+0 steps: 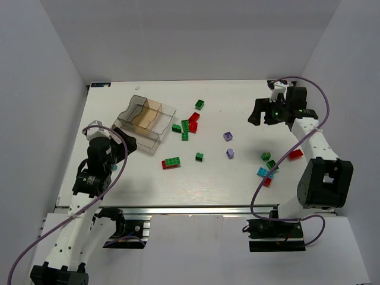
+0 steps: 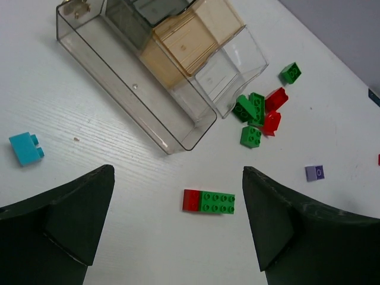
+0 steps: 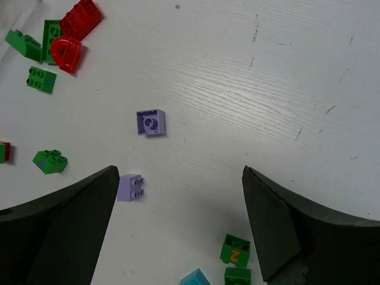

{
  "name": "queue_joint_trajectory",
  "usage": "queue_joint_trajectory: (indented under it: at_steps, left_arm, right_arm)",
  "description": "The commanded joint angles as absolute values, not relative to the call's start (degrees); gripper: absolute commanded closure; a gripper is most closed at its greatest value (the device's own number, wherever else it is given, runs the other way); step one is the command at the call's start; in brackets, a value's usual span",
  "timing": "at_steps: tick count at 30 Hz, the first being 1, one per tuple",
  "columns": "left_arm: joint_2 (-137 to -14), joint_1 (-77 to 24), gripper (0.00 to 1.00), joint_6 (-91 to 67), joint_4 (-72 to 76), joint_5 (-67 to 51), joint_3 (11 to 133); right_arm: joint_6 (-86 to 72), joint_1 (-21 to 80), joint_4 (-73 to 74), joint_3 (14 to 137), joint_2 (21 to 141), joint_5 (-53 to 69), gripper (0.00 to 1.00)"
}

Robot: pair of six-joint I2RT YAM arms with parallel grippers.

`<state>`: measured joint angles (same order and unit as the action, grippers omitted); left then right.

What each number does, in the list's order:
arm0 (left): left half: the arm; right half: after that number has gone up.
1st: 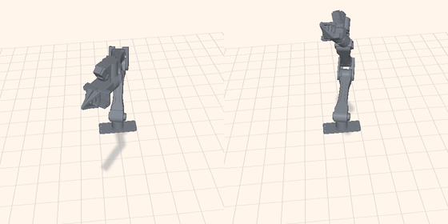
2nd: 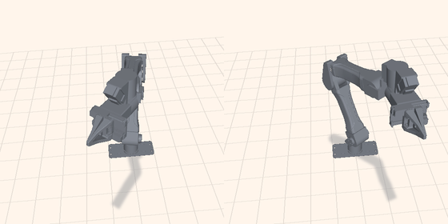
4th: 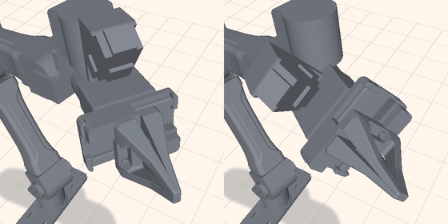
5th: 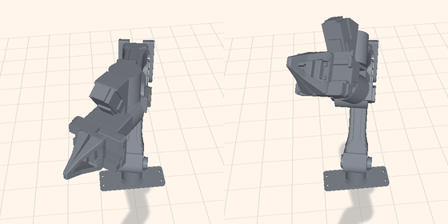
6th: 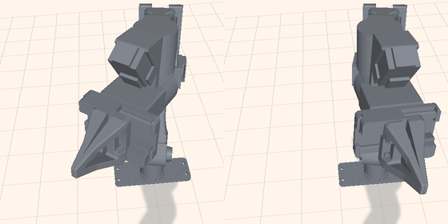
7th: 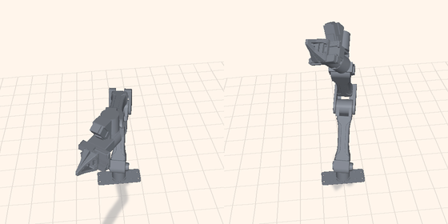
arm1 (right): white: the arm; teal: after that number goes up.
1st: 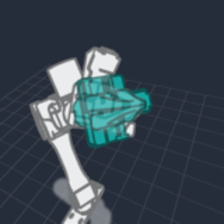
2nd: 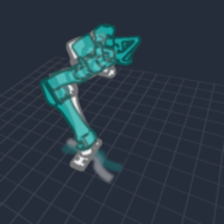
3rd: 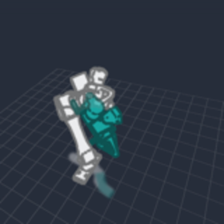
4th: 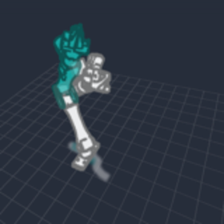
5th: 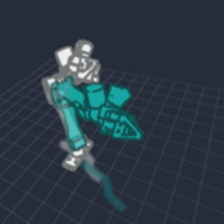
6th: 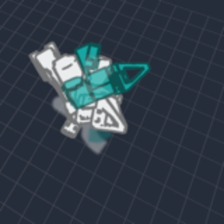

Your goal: Sort the legos into containers by color

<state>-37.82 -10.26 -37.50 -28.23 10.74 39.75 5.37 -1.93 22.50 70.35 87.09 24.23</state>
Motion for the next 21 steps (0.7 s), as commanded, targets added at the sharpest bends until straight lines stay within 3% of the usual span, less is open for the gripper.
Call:
queue_joint_trajectory:
  at_steps: [1,11,14,15,18,20,21]
  left_arm:
    - [-38.4,-10.3,0.02,-39.5,-30.4,9.8,39.4]
    - [-40.7,-10.3,0.03,-42.6,-33.2,11.9,38.7]
    - [-42.6,-10.3,0.24,-44.7,-35.3,14.1,38.8]
    - [-43.1,-10.3,0.39,-45.8,-36.6,14.5,38.9]
    - [-46.2,-10.3,0.56,-47.1,-40.3,17.5,40.1]
    - [-48.4,-10.3,0.53,-47.4,-43.0,19.6,42.2]
    - [-51.0,-10.3,0.45,-47.5,-45.5,22.2,43.0]
  right_arm:
    - [7.7,-1.8,22.0,72.8,87.4,26.3,0.11]
    - [38.4,-0.6,33.5,73.9,87.2,50.4,0.11]
    - [46.0,-0.1,37.0,73.9,87.0,54.7,0.11]
    - [48.2,1.8,37.3,73.7,87.0,54.9,0.12]
    - [47.0,5.8,35.0,71.9,86.5,51.5,0.46]
    - [45.9,7.7,32.4,70.3,86.4,49.1,0.61]
    - [44.7,8.7,31.3,69.8,86.4,48.1,0.59]
